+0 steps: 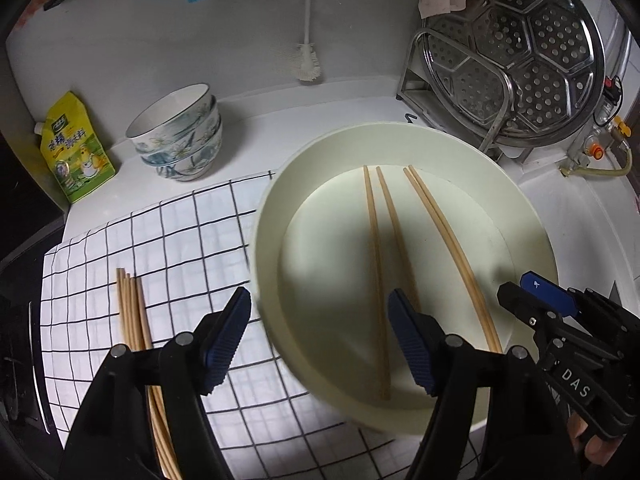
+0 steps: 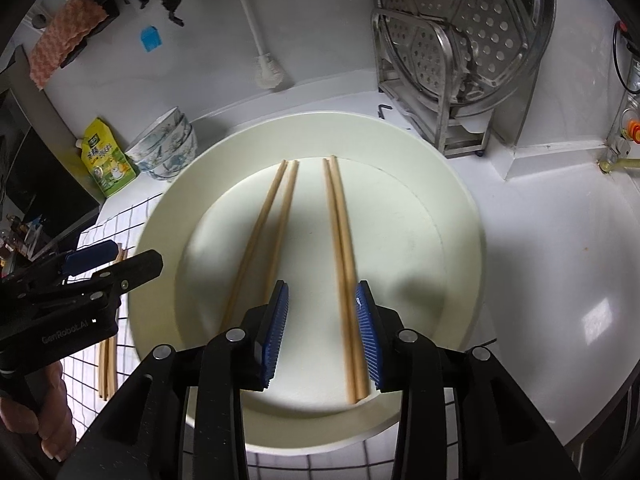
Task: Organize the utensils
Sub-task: 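Lower both chopsticks into the basin and open both grippers, then move both open grippers back to the chopstick bundle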
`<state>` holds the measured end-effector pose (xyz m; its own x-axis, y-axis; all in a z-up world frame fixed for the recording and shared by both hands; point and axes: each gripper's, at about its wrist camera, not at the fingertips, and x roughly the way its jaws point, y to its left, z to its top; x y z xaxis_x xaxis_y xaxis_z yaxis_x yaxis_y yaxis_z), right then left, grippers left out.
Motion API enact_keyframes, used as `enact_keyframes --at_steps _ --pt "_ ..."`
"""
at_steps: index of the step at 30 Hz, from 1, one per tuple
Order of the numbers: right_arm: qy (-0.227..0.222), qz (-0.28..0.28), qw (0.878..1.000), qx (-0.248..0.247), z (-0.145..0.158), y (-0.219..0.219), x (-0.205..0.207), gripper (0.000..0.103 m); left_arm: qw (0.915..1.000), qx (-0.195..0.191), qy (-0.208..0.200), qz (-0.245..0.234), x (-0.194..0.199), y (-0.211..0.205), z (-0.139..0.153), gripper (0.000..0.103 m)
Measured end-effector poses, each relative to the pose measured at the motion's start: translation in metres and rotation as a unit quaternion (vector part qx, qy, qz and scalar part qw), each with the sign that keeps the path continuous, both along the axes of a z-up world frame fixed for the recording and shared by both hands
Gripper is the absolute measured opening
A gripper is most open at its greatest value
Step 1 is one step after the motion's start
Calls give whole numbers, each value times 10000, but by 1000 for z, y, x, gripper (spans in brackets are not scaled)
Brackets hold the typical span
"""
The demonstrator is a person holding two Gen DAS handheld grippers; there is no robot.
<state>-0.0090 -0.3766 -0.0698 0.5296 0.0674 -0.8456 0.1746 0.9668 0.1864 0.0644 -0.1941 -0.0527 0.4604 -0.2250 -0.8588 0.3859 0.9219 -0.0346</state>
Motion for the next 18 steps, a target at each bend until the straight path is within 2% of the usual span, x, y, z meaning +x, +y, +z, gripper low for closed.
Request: enact_keyframes --at_steps 10,18 --pt "-176 25 9998 -61 23 42 -15 40 10000 -35 -83 28 -21 48 14 73" --pt "-179 218 9995 -107 27 91 -18 42 9997 -97 -144 149 -27 96 19 74"
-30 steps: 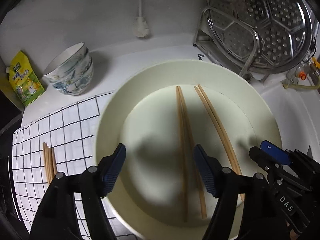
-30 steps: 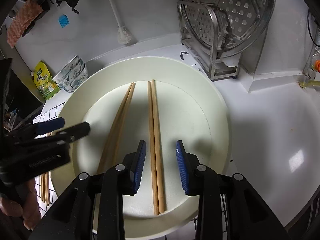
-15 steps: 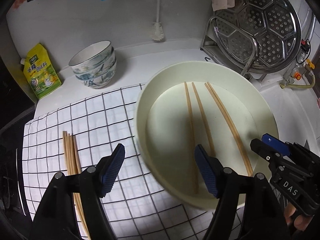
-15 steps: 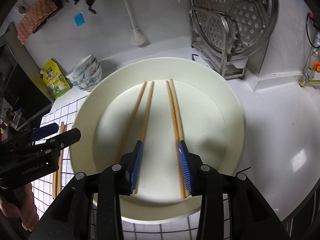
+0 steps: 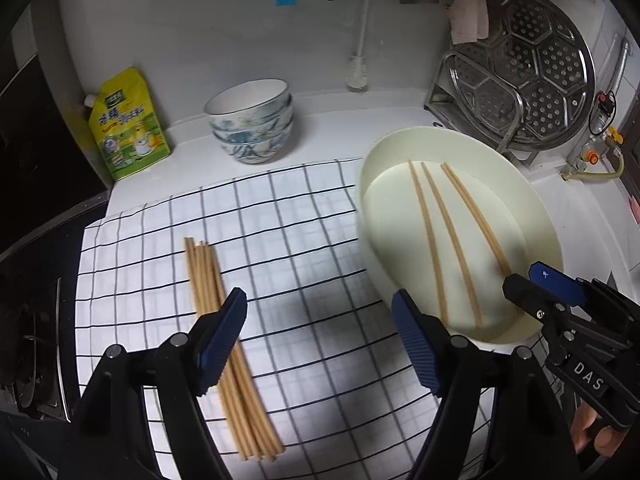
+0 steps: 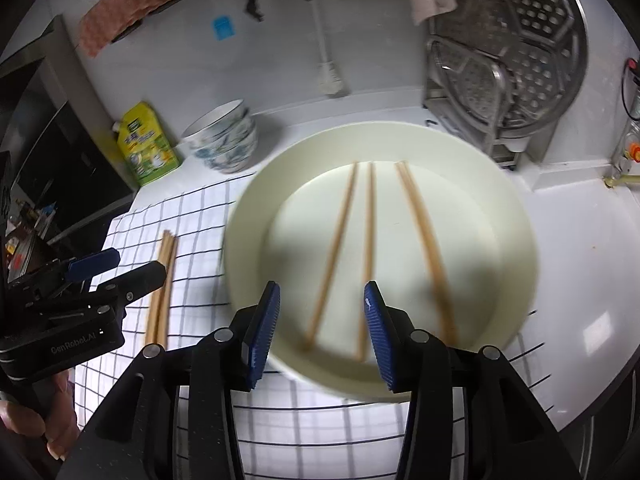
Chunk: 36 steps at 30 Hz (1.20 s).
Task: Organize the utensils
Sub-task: 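Move both open grippers back to the chopstick bundle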
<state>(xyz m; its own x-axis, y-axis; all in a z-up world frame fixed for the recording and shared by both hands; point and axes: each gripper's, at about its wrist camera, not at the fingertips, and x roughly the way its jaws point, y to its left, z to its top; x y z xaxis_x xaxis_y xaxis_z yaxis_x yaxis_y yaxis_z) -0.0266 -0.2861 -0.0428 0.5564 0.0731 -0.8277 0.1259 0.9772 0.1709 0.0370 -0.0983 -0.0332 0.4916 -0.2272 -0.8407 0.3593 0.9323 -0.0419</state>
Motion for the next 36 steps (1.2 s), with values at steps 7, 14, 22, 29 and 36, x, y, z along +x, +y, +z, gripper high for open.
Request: enact_keyframes --at_steps 7,14,22,29,36 --pt "63 270 9996 -32 -2 52 4 45 9997 -10 33 234 0 55 -7 74" --pt "69 527 9986 34 -9 103 9 45 9985 4 129 537 4 105 -20 74" --pt "271 818 9962 127 -34 143 10 46 9961 44 368 801 5 149 -48 74" --pt "519 926 9942 160 -61 163 11 46 9947 42 501 899 1 166 -66 74" --pt "694 1054 9920 -15 -84 174 18 47 9935 -52 576 979 1 178 -82 77"
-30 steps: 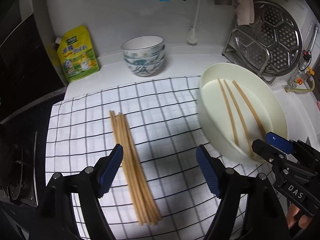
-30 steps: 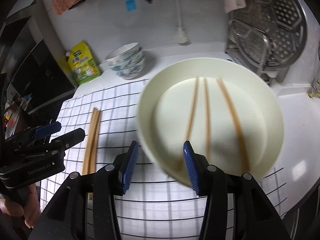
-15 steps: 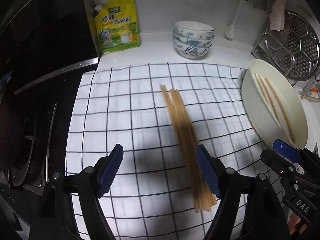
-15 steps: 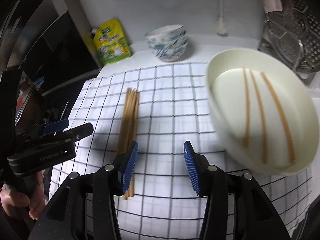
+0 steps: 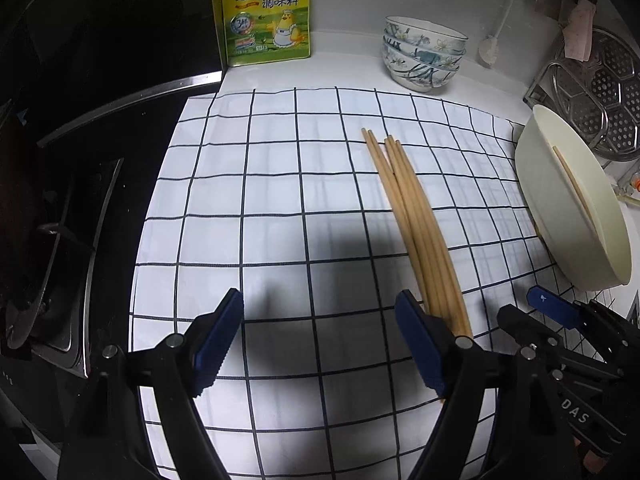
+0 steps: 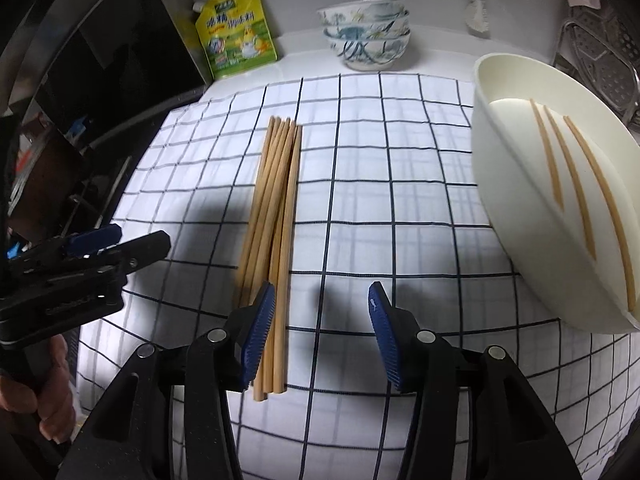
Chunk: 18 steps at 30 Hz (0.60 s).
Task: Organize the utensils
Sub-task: 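Move both open grippers back to the chopstick bundle, then lower both grippers onto the bundle and nudge single chopsticks apart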
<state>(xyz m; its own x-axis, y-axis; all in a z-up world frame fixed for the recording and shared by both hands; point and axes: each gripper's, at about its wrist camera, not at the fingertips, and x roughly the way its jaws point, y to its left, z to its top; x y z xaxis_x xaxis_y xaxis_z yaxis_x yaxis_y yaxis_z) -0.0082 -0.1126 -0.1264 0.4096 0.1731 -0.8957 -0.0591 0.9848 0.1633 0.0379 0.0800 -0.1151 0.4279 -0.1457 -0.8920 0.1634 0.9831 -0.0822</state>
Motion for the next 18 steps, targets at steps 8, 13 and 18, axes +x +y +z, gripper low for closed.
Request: enact_keyframes --at_steps 8,13,18 --pt "126 126 9998 -116 -19 11 6 47 10000 -36 67 21 -3 4 -13 77" --pt "133 151 9995 -259 -24 15 9 47 9999 -56 83 49 -4 5 -14 77" --pt "155 205 9991 -325 -25 15 10 47 9999 -118 32 23 -4 2 -12 77"
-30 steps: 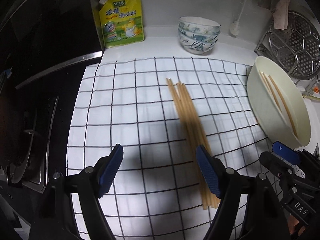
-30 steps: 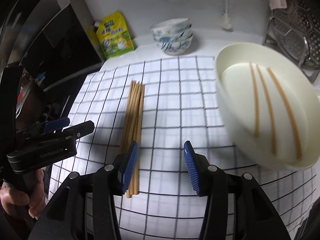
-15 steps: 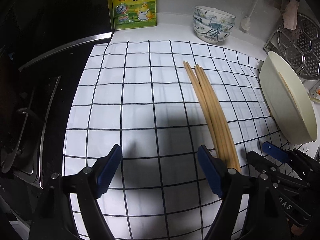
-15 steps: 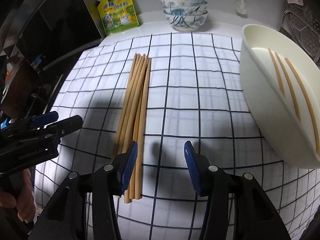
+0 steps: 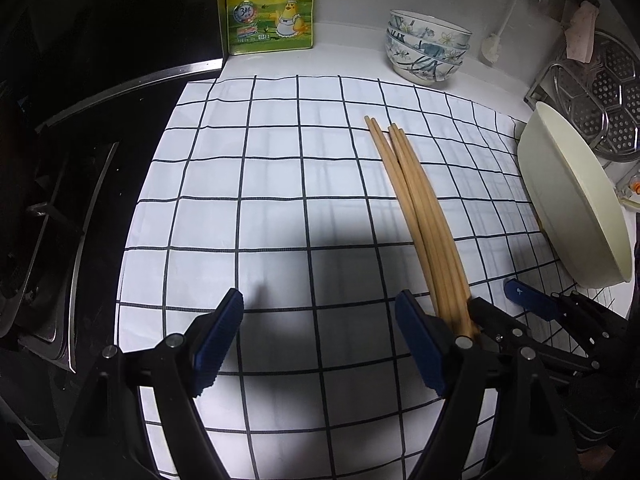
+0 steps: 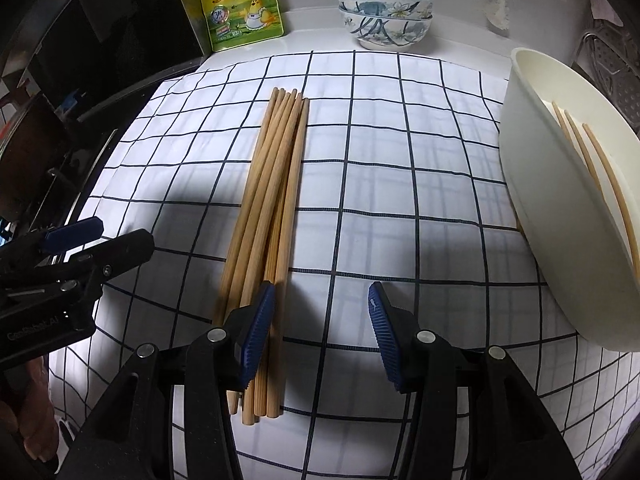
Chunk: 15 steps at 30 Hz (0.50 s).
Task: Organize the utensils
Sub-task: 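Lower both grippers onto the bundle and nudge single chopsticks apart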
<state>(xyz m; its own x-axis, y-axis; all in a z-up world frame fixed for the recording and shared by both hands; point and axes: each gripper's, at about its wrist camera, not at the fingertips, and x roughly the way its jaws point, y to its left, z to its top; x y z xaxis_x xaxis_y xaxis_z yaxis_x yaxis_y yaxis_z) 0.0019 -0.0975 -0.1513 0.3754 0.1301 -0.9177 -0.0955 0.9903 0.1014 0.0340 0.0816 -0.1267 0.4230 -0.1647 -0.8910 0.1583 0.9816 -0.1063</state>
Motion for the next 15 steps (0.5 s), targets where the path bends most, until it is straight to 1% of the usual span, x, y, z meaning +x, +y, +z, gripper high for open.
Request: enact_keyframes --at_steps 4,8,15 --pt "26 62 10000 -67 -2 -1 0 47 10000 -10 -1 -87 0 -6 0 77" --pt "0 37 10000 -67 -2 -3 0 49 9999 -14 10 -140 0 -11 -1 77" --pt "-65 -194 9997 -97 -2 -15 2 49 9997 -36 -2 -251 1 -23 -2 77"
